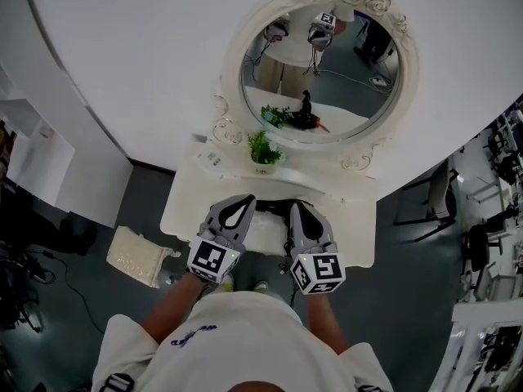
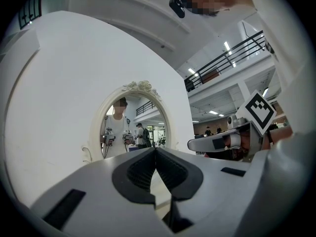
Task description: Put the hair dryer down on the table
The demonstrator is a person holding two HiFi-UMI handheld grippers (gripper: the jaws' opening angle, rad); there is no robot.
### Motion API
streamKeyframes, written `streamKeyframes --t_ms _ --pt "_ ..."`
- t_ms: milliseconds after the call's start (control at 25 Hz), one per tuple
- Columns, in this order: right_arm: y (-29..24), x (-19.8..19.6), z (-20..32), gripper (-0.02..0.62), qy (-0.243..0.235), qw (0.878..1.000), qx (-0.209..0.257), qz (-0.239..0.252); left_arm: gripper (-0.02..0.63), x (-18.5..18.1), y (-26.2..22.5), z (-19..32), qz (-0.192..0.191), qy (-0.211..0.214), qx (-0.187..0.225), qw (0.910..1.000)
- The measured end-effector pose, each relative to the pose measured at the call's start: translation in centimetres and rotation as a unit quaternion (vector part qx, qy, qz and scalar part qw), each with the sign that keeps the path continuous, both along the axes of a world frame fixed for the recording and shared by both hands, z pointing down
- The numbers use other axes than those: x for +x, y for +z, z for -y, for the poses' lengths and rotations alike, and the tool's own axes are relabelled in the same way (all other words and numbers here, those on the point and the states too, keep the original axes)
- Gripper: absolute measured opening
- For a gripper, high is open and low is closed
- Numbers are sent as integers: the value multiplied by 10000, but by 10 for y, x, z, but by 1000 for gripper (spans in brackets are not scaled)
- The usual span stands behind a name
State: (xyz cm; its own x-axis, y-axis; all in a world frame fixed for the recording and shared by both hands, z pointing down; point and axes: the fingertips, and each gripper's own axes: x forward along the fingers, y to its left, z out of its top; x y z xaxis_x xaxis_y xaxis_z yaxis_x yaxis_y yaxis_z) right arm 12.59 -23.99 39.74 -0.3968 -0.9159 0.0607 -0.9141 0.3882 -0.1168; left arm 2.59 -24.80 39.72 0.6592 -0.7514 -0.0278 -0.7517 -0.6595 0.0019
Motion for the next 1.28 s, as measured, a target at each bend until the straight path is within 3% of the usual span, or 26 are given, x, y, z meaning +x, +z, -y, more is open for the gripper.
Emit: streamKeyframes --t_ms 1280 --pt "4 -7 8 11 5 10000 -67 25 11 -9 9 4 25 -66 -47 10000"
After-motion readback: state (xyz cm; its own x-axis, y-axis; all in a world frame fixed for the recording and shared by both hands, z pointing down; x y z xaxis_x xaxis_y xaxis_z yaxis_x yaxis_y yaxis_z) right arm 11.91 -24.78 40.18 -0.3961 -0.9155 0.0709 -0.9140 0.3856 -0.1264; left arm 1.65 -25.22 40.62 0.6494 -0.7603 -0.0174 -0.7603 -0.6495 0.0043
